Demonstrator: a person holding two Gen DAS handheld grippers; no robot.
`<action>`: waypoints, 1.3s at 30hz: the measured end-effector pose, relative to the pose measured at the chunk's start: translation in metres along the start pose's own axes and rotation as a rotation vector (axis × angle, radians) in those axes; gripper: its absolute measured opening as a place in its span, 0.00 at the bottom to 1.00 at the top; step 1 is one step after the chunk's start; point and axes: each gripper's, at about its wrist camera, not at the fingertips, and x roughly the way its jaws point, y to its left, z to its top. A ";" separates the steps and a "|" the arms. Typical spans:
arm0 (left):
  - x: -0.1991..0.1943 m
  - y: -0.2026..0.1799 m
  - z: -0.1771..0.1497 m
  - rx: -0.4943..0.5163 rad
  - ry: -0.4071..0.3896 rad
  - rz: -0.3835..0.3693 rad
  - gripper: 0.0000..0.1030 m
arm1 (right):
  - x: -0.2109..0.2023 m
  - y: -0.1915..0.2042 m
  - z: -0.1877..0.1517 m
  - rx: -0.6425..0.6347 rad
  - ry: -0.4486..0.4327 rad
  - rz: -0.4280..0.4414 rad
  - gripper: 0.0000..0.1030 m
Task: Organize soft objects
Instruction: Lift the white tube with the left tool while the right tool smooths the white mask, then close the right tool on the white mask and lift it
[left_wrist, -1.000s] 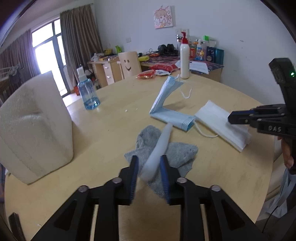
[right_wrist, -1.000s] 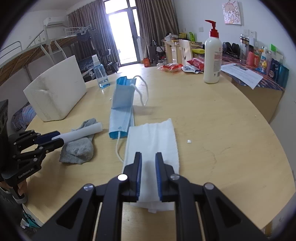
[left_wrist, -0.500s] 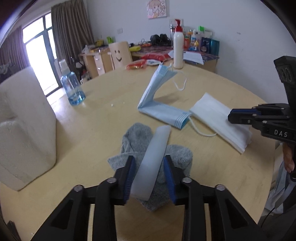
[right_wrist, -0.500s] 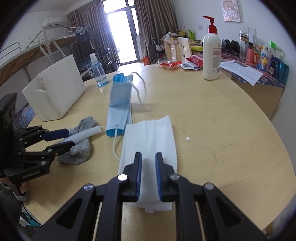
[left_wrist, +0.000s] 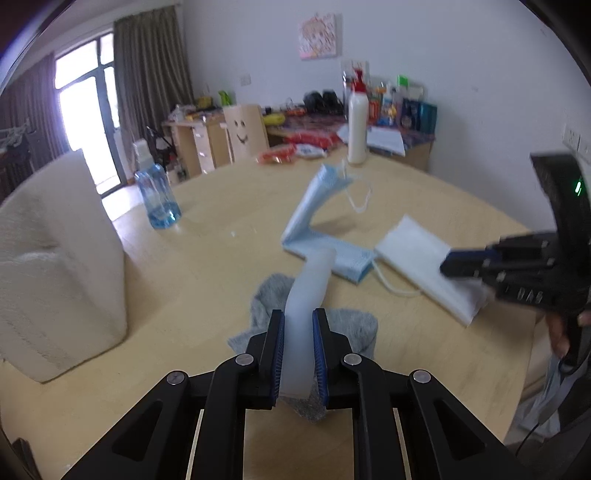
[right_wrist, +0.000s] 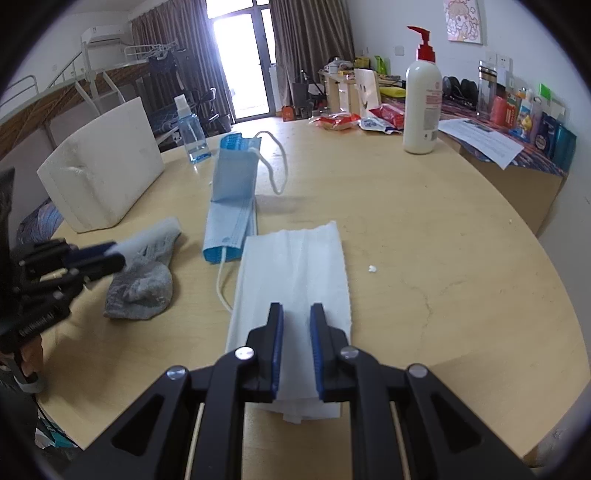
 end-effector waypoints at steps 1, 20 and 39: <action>-0.005 0.002 0.001 -0.012 -0.015 0.000 0.16 | 0.001 0.002 0.000 -0.009 0.006 -0.003 0.26; -0.019 0.015 -0.009 -0.081 -0.057 -0.022 0.16 | 0.011 0.016 -0.001 -0.098 0.045 -0.100 0.56; -0.043 0.009 -0.007 -0.070 -0.114 -0.001 0.16 | -0.035 0.010 0.010 -0.044 -0.093 -0.018 0.12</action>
